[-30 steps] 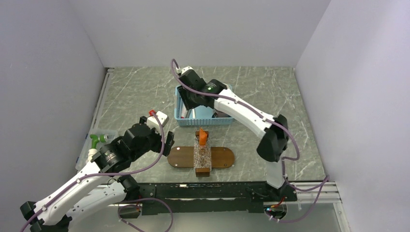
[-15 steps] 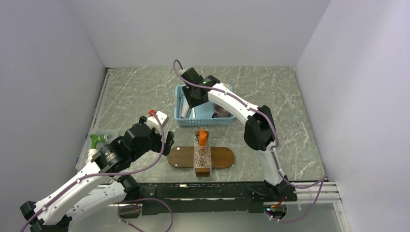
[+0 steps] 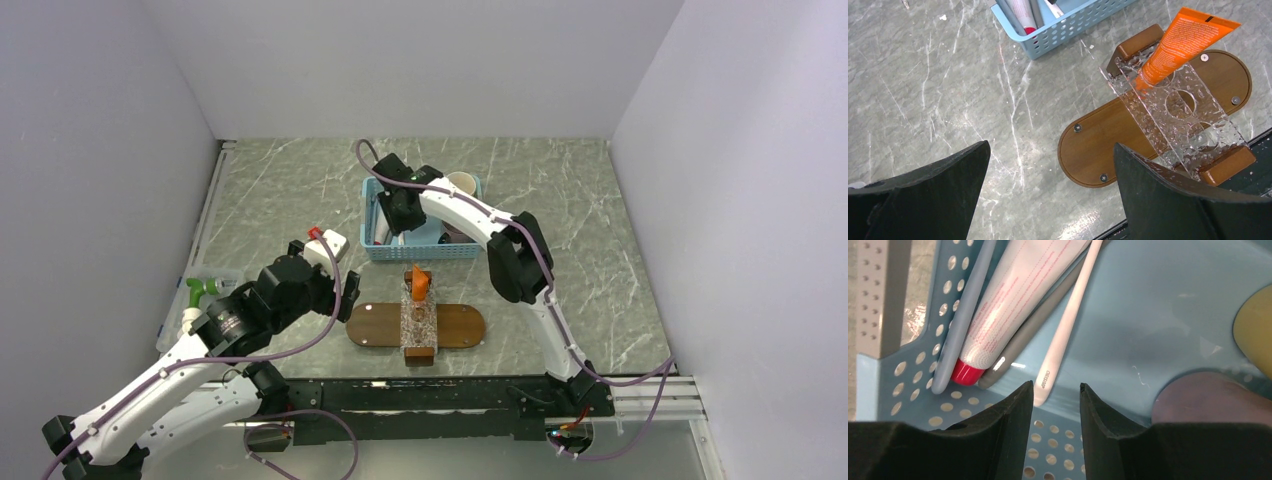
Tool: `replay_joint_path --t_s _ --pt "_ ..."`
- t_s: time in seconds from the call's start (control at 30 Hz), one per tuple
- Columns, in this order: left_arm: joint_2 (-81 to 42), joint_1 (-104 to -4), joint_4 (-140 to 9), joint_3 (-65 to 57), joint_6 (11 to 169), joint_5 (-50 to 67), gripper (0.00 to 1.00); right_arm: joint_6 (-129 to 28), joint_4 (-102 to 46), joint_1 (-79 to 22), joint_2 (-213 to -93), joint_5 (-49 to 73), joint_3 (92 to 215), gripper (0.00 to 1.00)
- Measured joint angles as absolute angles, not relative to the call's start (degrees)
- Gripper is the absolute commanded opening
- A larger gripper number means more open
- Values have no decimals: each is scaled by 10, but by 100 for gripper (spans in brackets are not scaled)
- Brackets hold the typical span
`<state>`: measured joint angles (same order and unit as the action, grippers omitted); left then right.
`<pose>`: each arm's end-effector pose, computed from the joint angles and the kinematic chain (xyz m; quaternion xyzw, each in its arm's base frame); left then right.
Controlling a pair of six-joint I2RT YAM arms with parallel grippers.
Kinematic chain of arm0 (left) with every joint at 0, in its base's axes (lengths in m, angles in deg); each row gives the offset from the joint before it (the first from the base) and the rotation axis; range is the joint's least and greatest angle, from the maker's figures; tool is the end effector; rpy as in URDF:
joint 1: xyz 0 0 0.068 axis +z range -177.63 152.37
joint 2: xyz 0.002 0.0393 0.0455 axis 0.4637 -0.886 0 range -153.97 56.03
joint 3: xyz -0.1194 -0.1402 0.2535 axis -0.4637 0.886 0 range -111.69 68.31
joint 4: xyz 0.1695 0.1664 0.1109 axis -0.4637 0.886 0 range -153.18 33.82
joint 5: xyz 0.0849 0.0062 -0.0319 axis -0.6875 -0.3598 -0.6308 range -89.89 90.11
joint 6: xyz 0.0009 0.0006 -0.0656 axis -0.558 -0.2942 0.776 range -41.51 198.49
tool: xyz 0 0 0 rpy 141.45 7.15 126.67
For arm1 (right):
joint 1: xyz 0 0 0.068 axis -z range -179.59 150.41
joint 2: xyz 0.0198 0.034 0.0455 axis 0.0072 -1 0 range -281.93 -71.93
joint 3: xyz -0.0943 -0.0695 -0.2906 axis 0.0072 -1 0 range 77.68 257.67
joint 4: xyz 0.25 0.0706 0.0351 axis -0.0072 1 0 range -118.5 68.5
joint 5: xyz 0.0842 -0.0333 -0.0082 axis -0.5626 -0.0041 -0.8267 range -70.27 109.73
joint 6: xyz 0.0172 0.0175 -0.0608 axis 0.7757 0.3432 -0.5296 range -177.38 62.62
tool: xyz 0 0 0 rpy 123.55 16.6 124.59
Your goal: Prepare toiletry sets of a toothbrush and toothpaste on the tray
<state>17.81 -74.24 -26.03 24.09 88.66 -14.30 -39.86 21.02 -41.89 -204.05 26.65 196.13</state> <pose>0.0945 -0.0813 0.3238 0.2117 0.8400 -0.1357 0.4808 0.3995 0.3550 0.2287 -0.1947 0.9513 0.0646 0.2300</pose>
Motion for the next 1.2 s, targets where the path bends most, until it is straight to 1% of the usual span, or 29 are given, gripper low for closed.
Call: replay_joint_path --t_s 0.73,0.8,1.07,1.2 --pt "176 -742 -260 241 887 -144 99 -351 156 -397 -2099 239 1963 39" --pt "176 -742 -260 241 887 -145 99 -349 154 -397 -2099 237 1965 37" --pt "176 -742 -260 241 887 -148 99 -344 149 -397 -2102 237 1966 20" --pt "176 -742 -260 241 887 -148 99 -342 149 -397 -2102 237 1966 9"
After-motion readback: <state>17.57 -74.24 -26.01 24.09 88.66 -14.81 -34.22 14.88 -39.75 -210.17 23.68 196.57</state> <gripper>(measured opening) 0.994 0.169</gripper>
